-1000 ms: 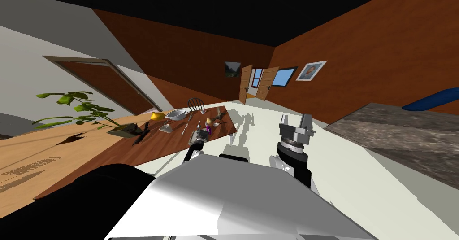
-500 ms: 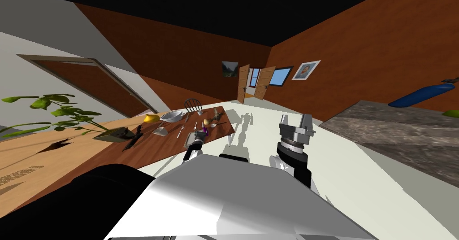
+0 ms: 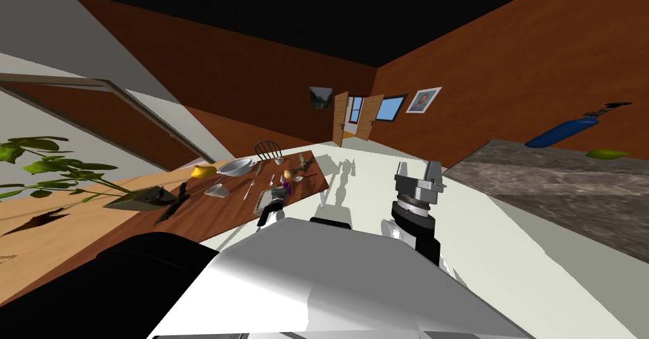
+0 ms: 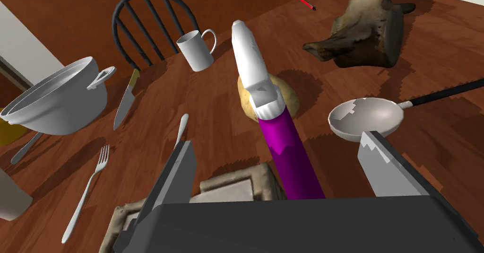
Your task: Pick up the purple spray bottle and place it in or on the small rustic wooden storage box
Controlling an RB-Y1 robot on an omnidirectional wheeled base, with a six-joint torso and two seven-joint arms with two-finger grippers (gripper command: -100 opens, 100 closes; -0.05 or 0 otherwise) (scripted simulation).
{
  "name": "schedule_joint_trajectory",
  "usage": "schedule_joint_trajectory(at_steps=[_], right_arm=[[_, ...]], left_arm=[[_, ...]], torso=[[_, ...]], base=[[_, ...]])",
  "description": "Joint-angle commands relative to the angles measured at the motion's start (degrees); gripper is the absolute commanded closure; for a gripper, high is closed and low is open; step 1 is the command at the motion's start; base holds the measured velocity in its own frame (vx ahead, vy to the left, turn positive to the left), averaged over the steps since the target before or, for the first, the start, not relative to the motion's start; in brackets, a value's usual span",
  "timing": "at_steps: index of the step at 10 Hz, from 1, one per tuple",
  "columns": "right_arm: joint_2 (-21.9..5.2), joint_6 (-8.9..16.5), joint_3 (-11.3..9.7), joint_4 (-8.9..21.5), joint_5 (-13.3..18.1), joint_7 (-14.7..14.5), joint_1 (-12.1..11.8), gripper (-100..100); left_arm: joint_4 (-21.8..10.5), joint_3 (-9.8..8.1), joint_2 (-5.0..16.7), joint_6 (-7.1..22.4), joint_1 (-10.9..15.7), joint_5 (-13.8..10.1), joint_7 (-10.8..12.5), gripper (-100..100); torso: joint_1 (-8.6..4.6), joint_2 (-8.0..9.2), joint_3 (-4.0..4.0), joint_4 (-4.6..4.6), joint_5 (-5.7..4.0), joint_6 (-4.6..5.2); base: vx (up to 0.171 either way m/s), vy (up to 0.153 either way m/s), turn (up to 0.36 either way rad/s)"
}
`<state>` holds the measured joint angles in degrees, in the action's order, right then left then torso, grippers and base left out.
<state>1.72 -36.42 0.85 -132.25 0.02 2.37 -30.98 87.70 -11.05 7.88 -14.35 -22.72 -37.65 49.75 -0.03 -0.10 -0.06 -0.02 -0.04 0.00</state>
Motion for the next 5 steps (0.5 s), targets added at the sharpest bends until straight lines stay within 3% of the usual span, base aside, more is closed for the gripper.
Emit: schedule_joint_trajectory(at_steps=[1, 4, 5], right_arm=[[0.0, 0.0, 0.0, 0.0, 0.0, 0.0, 0.0, 0], [0.0, 0.0, 0.0, 0.0, 0.0, 0.0, 0.0, 0], [0.0, 0.0, 0.0, 0.0, 0.0, 0.0, 0.0, 0]], left_arm=[[-2.2, -1.37, -0.6, 0.0, 1.1, -2.0, 2.0, -100], [-4.9, -3.43, -2.8, 0.1, 2.4, -5.0, 4.6, -100], [-6.0, -4.32, -4.7, 0.2, 3.0, -6.2, 5.7, -100]], torso=[[0.0, 0.0, 0.0, 0.0, 0.0, 0.0], [0.03, 0.05, 0.03, 0.01, 0.01, 0.0], [0.04, 0.06, 0.03, 0.01, 0.01, -0.01]], base=[[0.025, -0.014, -0.073], [0.017, -0.006, -0.05], [0.015, 0.005, -0.053]])
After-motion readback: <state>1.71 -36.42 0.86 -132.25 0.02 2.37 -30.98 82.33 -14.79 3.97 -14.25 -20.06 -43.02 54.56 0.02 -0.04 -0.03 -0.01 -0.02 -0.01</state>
